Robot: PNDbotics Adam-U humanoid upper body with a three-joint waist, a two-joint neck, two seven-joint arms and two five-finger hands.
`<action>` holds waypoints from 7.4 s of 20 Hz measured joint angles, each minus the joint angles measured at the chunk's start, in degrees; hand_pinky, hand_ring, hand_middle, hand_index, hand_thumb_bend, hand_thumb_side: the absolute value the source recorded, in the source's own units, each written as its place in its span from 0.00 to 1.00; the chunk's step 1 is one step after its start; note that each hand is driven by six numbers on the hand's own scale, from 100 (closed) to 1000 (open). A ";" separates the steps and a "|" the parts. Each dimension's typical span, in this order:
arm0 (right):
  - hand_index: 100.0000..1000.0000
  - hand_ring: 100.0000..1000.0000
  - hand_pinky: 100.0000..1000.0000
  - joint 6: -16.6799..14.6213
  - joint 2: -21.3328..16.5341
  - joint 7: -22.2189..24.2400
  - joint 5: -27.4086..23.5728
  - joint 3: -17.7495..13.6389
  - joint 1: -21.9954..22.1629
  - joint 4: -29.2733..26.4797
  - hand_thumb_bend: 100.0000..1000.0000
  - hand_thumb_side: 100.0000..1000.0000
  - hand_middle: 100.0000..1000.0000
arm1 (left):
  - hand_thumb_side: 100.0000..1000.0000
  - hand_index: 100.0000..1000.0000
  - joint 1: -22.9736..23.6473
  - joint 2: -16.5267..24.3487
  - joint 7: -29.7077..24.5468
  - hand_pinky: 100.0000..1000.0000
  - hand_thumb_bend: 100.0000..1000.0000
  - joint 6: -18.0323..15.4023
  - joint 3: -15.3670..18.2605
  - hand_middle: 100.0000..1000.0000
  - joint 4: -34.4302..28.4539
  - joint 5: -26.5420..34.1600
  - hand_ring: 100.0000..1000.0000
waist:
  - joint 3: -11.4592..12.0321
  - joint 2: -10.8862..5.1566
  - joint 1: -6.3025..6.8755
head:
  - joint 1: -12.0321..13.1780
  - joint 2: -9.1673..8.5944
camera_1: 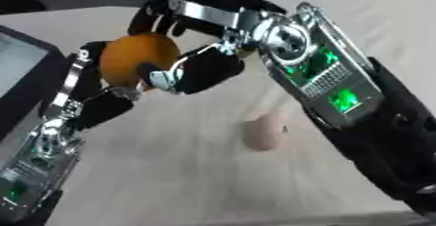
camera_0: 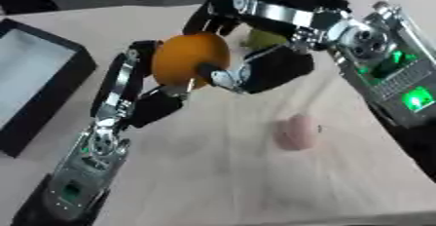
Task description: Pick up the objects with one hand, pass them to the other hand, and then place them into the box on the other side of the table.
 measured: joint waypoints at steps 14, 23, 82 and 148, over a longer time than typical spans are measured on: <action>0.76 0.77 0.79 0.80 -2.07 -6.77 -2.41 -5.88 3.55 -3.86 0.16 0.21 0.73 | 0.07 0.39 4.12 4.74 3.20 0.45 0.00 -0.44 4.76 0.27 0.59 -1.20 0.50 | 0.09 0.00 0.02 | 0.28 -0.02; 0.75 0.77 0.78 2.65 -6.29 -15.76 -4.59 -12.44 9.61 -3.78 0.13 0.23 0.73 | 0.07 0.40 5.41 11.20 5.24 0.45 0.00 2.42 12.47 0.28 0.27 -3.31 0.49 | 0.48 0.00 0.02 | 2.29 -0.26; 0.76 0.76 0.79 3.53 -12.34 -19.67 -6.75 -16.53 18.12 -3.84 0.14 0.28 0.72 | 0.47 0.83 2.67 20.85 4.68 0.66 0.63 10.55 24.23 0.72 14.02 -2.44 0.79 | 0.30 0.00 0.00 | 5.17 -1.81; 0.79 0.80 0.81 -11.39 -19.27 2.99 10.12 -0.30 21.84 12.08 0.38 0.19 0.73 | 0.56 0.80 9.95 7.00 11.10 0.65 0.60 -2.42 19.37 0.70 -2.23 5.18 0.79 | 1.55 0.05 -0.61 | 1.98 2.33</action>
